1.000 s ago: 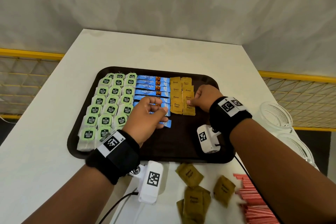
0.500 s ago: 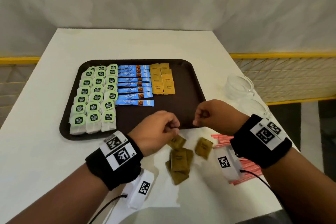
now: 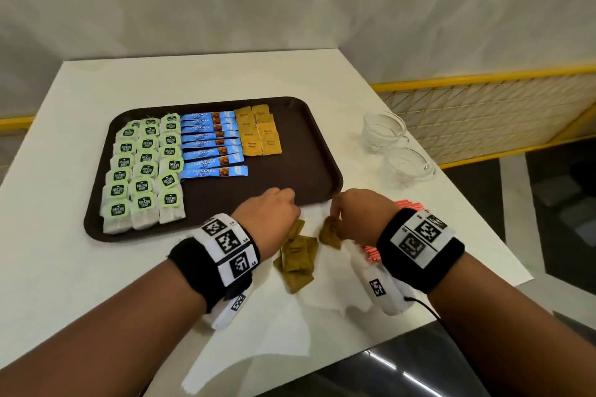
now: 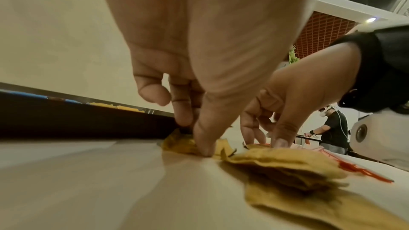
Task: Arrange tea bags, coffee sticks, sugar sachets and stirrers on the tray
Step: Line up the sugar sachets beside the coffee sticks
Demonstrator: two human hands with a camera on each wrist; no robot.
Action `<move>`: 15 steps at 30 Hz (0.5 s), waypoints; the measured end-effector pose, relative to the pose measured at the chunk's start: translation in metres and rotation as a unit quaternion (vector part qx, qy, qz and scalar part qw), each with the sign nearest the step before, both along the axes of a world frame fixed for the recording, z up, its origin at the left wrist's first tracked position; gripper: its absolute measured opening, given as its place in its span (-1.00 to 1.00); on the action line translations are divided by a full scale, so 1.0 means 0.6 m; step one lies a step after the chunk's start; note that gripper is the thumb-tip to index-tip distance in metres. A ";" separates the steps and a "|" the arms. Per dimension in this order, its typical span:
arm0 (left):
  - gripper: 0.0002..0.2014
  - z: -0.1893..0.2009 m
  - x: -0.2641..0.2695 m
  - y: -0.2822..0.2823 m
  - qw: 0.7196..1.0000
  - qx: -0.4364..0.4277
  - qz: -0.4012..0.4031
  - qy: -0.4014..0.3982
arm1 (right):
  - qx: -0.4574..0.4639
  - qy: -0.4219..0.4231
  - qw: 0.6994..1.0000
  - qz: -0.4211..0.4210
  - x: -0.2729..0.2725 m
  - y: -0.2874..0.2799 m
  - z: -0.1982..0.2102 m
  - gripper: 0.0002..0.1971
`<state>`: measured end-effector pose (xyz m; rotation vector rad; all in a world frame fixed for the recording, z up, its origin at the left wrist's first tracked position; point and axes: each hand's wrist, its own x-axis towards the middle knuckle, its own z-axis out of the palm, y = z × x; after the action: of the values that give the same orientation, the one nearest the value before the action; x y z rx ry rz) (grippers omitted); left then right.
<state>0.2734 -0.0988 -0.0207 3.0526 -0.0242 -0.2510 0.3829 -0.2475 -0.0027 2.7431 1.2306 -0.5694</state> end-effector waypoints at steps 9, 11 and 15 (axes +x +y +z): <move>-0.94 0.017 -0.020 0.017 0.992 -0.119 0.051 -0.003 | 0.003 0.045 0.999 -0.014 0.000 0.003 -0.006 -0.87; -0.90 0.029 -0.029 0.015 0.977 -0.211 0.043 0.015 | -0.001 0.038 0.999 -0.010 -0.002 0.003 -0.007 -0.85; -0.82 0.034 -0.035 -0.009 0.965 -0.247 0.001 0.084 | -0.009 0.017 1.000 -0.002 -0.006 0.005 -0.008 -0.90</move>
<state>0.2524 -0.1044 -0.0002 2.5266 -0.0626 -0.4296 0.3790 -0.2448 -0.0073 2.7329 1.2200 -0.6279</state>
